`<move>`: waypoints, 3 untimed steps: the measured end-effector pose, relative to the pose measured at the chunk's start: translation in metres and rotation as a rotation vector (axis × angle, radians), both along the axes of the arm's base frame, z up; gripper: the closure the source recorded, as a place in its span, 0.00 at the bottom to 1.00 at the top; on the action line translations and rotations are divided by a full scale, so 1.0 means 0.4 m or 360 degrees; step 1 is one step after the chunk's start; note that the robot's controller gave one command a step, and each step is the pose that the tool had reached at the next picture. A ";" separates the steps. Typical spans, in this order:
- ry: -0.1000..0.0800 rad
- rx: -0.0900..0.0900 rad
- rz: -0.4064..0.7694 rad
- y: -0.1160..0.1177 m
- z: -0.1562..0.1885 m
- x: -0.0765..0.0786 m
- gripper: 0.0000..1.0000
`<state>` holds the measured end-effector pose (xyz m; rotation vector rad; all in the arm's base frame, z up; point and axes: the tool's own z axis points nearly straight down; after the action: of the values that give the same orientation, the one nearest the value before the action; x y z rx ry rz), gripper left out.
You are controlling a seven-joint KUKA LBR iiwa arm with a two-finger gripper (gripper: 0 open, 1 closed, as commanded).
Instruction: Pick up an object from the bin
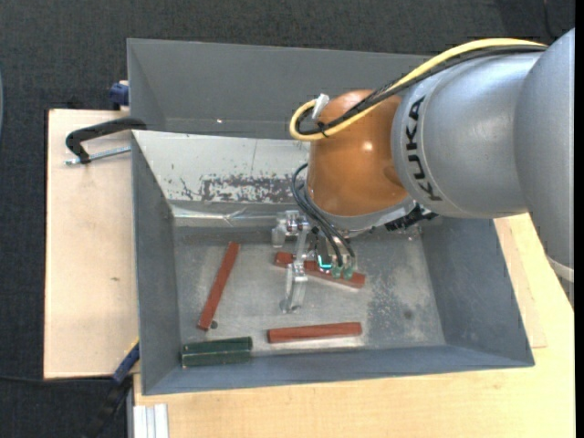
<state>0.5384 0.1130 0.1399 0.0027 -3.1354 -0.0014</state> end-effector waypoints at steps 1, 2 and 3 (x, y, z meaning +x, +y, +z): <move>-0.0011 0.0001 -0.0002 -0.001 0.008 0.005 0.00; -0.0018 0.0003 0.0099 -0.132 -0.095 0.049 0.00; -0.0018 0.0003 -0.0135 -0.105 -0.162 0.079 1.00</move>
Offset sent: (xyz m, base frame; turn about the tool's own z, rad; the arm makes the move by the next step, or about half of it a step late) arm 0.0289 -0.0941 -0.0699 -0.0930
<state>0.5698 0.0711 0.0751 -0.1306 -3.1442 -0.0047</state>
